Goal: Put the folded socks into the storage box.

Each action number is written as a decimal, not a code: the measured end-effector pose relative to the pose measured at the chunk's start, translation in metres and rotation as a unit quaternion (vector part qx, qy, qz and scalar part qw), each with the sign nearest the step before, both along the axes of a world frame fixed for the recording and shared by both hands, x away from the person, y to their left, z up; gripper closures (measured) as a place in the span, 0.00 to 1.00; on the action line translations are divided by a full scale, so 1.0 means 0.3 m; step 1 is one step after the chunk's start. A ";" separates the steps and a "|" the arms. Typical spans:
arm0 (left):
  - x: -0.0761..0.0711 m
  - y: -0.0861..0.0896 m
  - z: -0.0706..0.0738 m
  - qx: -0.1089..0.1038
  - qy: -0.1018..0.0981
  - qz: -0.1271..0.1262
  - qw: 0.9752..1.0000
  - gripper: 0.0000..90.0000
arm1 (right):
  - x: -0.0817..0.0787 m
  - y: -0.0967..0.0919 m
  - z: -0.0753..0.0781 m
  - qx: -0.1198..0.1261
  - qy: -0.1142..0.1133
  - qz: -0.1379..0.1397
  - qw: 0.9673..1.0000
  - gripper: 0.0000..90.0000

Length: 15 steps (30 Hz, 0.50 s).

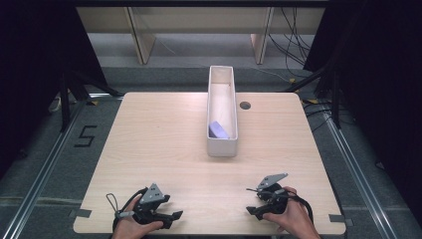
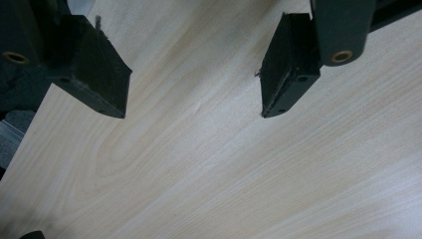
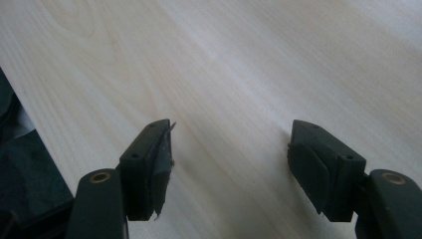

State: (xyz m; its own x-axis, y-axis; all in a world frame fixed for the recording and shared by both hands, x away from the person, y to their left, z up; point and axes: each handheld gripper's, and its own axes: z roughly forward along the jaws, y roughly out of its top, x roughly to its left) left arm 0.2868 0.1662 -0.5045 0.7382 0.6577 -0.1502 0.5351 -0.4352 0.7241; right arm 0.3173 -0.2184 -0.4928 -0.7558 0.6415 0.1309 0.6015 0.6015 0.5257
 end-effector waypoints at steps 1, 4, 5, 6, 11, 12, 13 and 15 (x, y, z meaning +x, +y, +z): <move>0.000 -0.001 -0.001 -0.003 0.000 -0.004 1.000 0.30 | -0.010 -0.002 0.004 -0.008 0.008 -0.009 1.000 0.38; -0.002 -0.005 -0.003 -0.003 0.001 -0.003 1.000 0.30 | -0.027 -0.008 0.003 -0.007 0.006 -0.015 1.000 0.37; -0.002 -0.005 -0.003 0.000 0.002 -0.003 1.000 0.30 | -0.032 -0.009 0.002 -0.005 0.005 -0.018 1.000 0.37; -0.003 -0.005 -0.003 0.000 0.002 -0.003 1.000 0.30 | -0.039 -0.006 -0.001 0.000 0.006 -0.023 1.000 0.37; -0.003 -0.006 -0.003 0.001 0.002 -0.005 1.000 0.30 | -0.054 -0.008 0.012 -0.003 0.003 -0.025 1.000 0.37; -0.002 -0.006 -0.003 0.001 0.002 -0.005 1.000 0.30 | -0.060 -0.006 0.016 0.003 0.000 -0.026 1.000 0.37; -0.002 -0.006 -0.004 0.001 0.002 -0.005 1.000 0.30 | -0.055 -0.009 0.011 0.006 -0.019 -0.016 1.000 0.37; -0.002 -0.006 -0.004 0.002 0.001 -0.005 1.000 0.30 | -0.057 -0.011 0.023 -0.001 -0.014 -0.023 1.000 0.37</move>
